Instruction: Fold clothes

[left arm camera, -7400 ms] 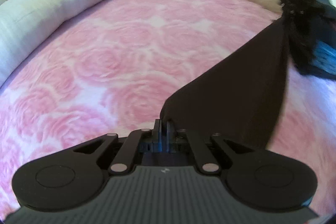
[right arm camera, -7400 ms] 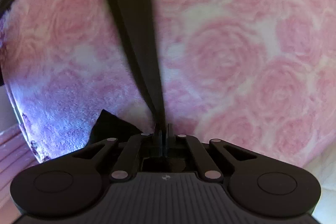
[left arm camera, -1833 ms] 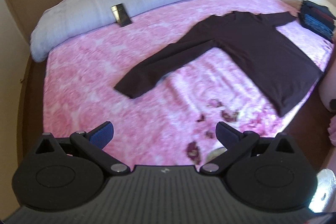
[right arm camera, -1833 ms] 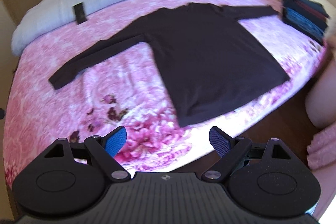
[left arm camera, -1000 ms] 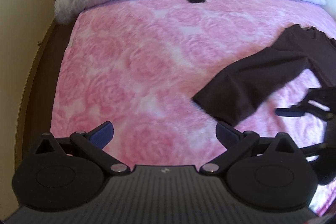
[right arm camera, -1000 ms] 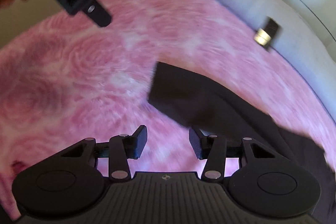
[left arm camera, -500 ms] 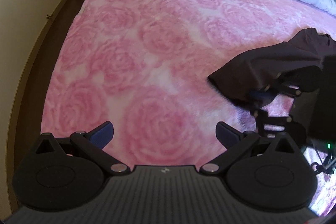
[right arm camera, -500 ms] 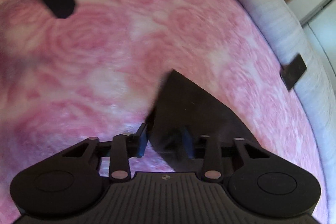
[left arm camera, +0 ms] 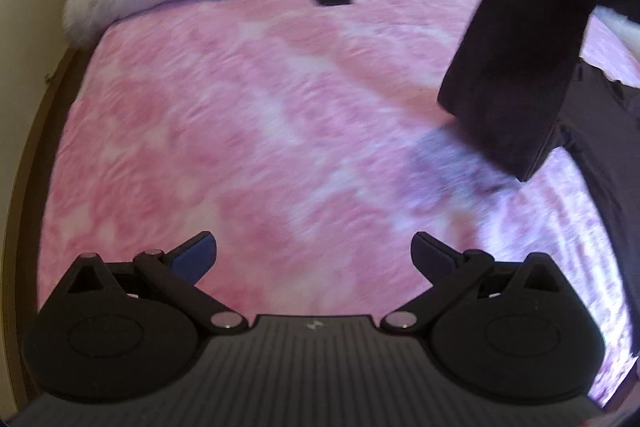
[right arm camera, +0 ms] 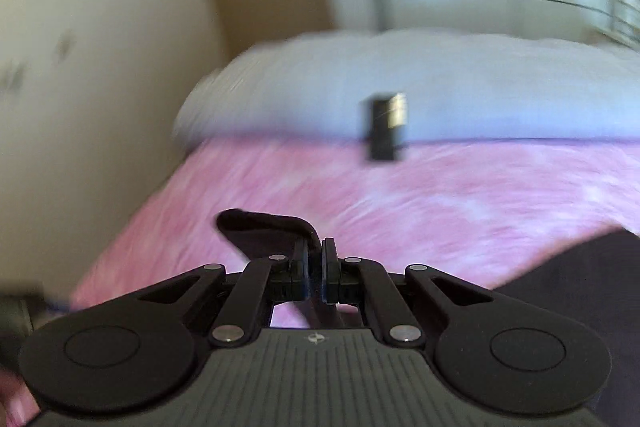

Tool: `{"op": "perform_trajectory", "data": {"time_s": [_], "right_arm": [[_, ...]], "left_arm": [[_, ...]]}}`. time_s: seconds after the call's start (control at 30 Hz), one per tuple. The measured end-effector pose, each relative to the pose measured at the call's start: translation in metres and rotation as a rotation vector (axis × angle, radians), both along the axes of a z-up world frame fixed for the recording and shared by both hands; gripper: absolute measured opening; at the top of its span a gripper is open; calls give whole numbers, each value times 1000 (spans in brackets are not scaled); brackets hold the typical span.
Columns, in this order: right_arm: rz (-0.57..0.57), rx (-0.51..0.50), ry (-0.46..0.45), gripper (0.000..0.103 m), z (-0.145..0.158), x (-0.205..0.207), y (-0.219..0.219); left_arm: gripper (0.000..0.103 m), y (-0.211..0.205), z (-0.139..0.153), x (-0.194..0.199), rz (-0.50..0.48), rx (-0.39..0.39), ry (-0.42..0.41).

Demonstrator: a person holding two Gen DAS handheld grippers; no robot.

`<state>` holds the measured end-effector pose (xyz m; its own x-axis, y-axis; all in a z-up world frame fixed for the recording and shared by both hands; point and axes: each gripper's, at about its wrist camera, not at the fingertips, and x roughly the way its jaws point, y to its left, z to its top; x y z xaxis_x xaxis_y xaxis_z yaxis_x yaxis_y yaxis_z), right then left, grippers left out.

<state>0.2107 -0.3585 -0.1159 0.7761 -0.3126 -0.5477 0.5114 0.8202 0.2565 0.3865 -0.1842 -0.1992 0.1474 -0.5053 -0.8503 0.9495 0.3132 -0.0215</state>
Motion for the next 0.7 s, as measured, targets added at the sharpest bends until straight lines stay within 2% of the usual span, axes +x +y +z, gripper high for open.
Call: {"op": "perform_trajectory", "data": {"time_s": [0.1, 0.17, 0.27, 0.33, 0.43, 0.53, 0.6, 0.7], "right_arm": [[-204, -37, -95, 3, 33, -80, -77], [-359, -56, -124, 3, 33, -137, -125], [-583, 2, -103, 5, -2, -216, -194], [-681, 65, -73, 5, -37, -260, -236], [-742, 168, -25, 5, -86, -315, -283], [-731, 245, -13, 5, -109, -347, -316], [-696, 237, -39, 5, -102, -357, -331], [-680, 162, -85, 5, -77, -380, -345]], "left_arm": [[102, -36, 4, -39, -44, -10, -19], [102, -64, 2, -73, -75, -13, -31], [102, -140, -3, -132, -122, 5, -35], [102, -192, -12, -177, -160, 14, -23], [102, -278, -27, -250, -224, 25, -21], [102, -346, -42, -316, -283, 51, -44], [102, -375, -51, -347, -315, 65, -56], [102, -401, -65, -375, -353, 77, -72]]}}
